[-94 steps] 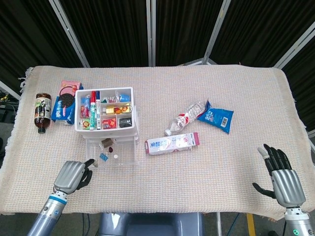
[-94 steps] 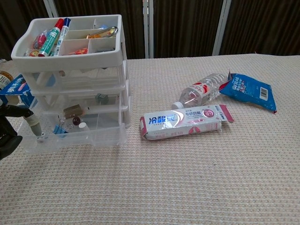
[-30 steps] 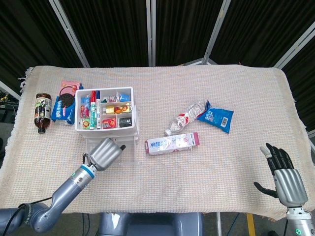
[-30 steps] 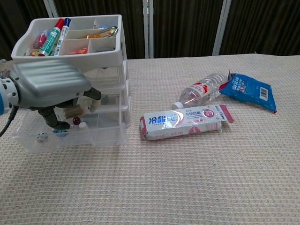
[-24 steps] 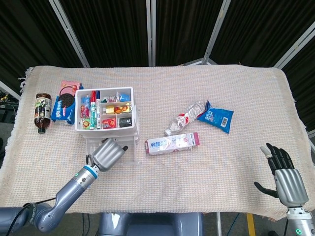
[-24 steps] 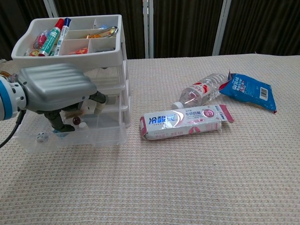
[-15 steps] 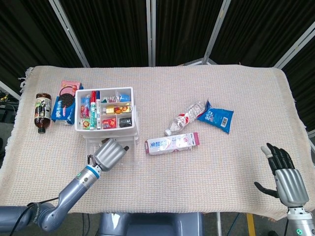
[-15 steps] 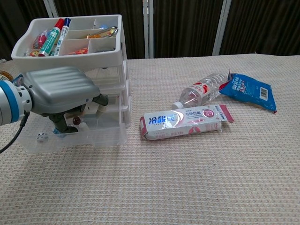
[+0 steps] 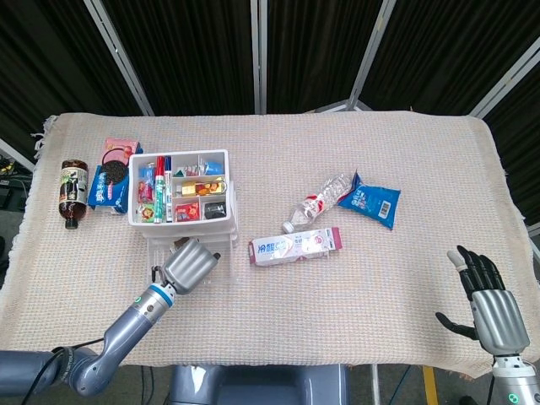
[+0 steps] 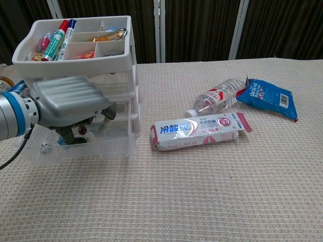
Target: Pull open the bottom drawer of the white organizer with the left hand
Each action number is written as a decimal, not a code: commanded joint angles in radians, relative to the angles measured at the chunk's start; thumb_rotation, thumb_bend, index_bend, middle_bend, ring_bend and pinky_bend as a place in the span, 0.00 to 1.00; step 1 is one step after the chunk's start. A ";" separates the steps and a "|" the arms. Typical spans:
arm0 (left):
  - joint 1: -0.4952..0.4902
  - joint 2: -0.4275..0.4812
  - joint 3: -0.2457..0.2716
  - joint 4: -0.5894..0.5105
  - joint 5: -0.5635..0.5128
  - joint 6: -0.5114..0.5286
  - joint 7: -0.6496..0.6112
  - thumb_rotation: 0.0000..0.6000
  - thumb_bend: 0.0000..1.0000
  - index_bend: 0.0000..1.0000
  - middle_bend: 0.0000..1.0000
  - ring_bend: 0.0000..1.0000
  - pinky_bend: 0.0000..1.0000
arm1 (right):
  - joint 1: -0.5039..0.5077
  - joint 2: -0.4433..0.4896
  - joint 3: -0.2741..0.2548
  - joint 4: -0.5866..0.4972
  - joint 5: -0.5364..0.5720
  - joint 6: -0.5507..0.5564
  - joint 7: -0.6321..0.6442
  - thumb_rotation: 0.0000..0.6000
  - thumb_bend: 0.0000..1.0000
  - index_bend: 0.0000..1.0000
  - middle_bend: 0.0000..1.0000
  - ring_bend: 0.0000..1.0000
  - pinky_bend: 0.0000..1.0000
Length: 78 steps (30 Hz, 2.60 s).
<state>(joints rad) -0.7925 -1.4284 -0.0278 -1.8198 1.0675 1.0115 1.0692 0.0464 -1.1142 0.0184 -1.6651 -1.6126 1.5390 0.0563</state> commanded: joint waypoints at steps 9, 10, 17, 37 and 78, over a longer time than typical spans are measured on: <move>-0.012 0.004 0.016 -0.004 -0.015 0.012 0.003 1.00 0.38 0.52 1.00 0.95 0.80 | 0.001 0.000 -0.002 -0.001 -0.001 -0.003 0.002 1.00 0.05 0.00 0.00 0.00 0.00; -0.013 0.004 0.018 -0.004 -0.015 0.013 0.002 1.00 0.38 0.52 1.00 0.95 0.80 | 0.001 0.000 -0.002 -0.001 -0.002 -0.003 0.002 1.00 0.05 0.00 0.00 0.00 0.00; -0.014 0.009 0.029 -0.008 -0.010 0.025 -0.007 1.00 0.39 0.53 1.00 0.95 0.80 | 0.000 0.000 -0.002 -0.002 -0.003 -0.002 0.003 1.00 0.05 0.00 0.00 0.00 0.00; 0.084 0.241 0.077 -0.202 0.215 0.191 -0.134 1.00 0.39 0.54 1.00 0.95 0.80 | -0.007 0.009 -0.005 -0.010 -0.021 0.021 0.010 1.00 0.05 0.00 0.00 0.00 0.00; 0.325 0.010 0.137 0.516 0.374 0.108 -0.600 1.00 0.39 0.53 1.00 0.95 0.80 | -0.003 -0.014 -0.009 -0.009 -0.012 -0.003 -0.040 1.00 0.05 0.00 0.00 0.00 0.00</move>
<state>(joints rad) -0.4680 -1.4114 0.1132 -1.3113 1.4439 1.1245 0.4647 0.0433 -1.1280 0.0092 -1.6741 -1.6248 1.5365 0.0159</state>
